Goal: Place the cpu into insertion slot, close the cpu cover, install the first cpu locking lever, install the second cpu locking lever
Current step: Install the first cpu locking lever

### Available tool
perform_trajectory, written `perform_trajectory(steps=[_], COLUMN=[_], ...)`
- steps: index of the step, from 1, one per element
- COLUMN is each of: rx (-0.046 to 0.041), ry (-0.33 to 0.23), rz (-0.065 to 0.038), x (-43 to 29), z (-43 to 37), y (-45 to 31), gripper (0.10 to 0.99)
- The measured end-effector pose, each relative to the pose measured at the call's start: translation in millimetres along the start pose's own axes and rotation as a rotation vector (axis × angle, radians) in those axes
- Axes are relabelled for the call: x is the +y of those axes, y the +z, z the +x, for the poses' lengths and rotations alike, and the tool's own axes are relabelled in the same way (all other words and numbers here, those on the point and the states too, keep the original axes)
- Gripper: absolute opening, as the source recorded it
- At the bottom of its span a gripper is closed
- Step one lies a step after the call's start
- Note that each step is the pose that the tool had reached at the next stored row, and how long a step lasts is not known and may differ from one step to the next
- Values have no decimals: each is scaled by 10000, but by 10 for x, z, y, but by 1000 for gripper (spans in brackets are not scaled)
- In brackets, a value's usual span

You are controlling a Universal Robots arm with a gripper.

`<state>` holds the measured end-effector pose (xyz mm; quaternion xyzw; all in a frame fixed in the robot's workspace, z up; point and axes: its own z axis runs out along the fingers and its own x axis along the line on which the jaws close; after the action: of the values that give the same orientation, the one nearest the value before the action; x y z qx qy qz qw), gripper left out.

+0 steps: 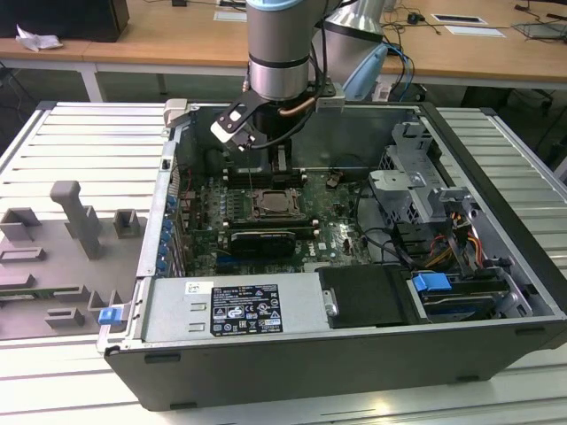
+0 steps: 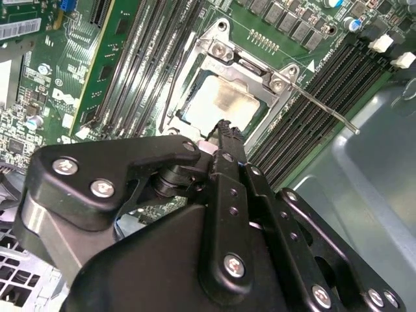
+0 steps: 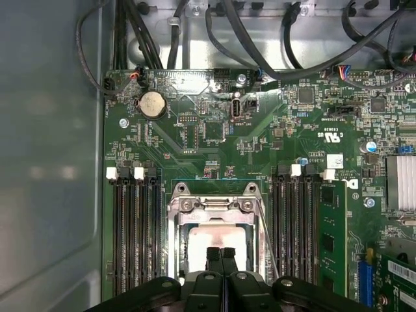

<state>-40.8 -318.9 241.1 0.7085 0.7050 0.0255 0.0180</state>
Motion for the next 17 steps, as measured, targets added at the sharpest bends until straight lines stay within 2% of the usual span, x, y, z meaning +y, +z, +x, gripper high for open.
perform_trajectory(steps=[17], rx=[3], ry=[0], rz=[0], x=[3], z=[0], y=[-49], gripper=[106])
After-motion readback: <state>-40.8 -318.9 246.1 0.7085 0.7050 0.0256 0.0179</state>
